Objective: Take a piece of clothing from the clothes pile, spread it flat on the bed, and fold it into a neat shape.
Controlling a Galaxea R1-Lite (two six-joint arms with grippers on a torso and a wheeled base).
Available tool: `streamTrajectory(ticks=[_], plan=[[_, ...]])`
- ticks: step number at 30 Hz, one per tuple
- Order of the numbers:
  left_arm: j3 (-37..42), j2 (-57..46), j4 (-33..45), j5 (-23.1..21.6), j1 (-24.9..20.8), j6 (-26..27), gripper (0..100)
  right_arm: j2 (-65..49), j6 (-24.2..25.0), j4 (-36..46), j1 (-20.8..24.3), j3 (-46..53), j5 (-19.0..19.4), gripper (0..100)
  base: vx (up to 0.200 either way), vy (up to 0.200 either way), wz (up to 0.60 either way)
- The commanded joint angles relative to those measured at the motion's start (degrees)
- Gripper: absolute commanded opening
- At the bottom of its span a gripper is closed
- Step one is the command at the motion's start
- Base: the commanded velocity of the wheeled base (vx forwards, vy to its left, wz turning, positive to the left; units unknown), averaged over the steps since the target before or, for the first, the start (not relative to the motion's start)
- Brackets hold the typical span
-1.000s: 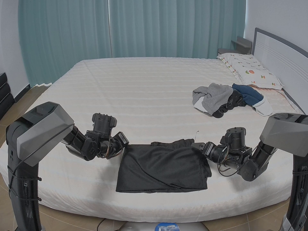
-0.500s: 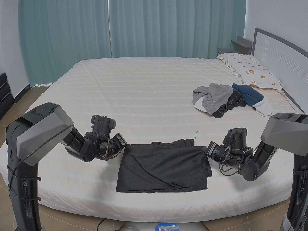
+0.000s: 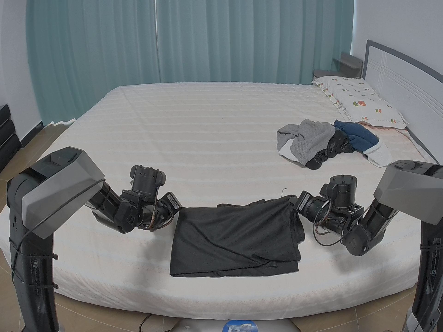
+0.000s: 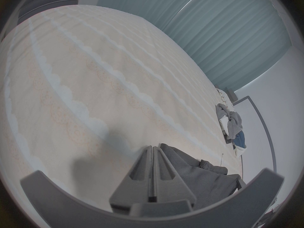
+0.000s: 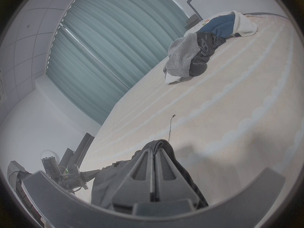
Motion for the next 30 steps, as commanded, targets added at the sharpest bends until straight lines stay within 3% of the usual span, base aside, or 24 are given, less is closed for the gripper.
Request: streamTrajectory(ticks=[1,3,4,9,10,14,24,25,30], plan=[[-0.08,-0.87,-0.39,-0.66,-0.01,-1.32,0,1.99,-0.1,0.0,-0.17,-1.32,0.03,0,0.0,0.0,0.0],[0.01,-0.87,-1.44,-0.66,-0.01,-1.94,0,2.43,-0.19,0.0,-0.17,-1.23,0.03,0,0.0,0.0,0.0],[0.09,-0.78,-1.97,-0.66,-0.01,-2.12,0,2.96,-0.28,-0.17,-0.17,-1.23,0.03,100,0.0,0.0,0.0],[1.15,-0.69,-4.17,-1.45,-0.01,-2.03,0,3.31,-0.37,-1.32,0.09,-0.97,0.03,100,0.0,0.0,0.0],[1.59,-0.78,-4.78,-2.15,-0.01,-2.03,100,3.22,-0.37,-1.49,0.09,-0.79,0.03,100,0.0,0.0,0.0],[3.0,-1.04,-7.24,-5.67,-0.1,-2.12,100,3.13,-0.28,-2.28,0.09,-0.35,0.03,100,0.0,0.0,0.0],[1.76,0.45,-7.51,-6.02,-0.8,-1.94,100,2.96,-0.1,-2.28,0.0,-0.35,0.03,100,0.0,0.0,0.0],[1.85,0.45,-7.51,-6.11,-0.89,-1.94,0,2.96,-0.02,-2.28,0.0,-0.35,0.12,100,0.0,0.0,0.0],[1.85,1.59,-7.51,-5.32,-1.24,-1.94,0,3.13,0.16,-2.28,-0.08,-0.35,0.21,100,0.0,0.0,0.0]])
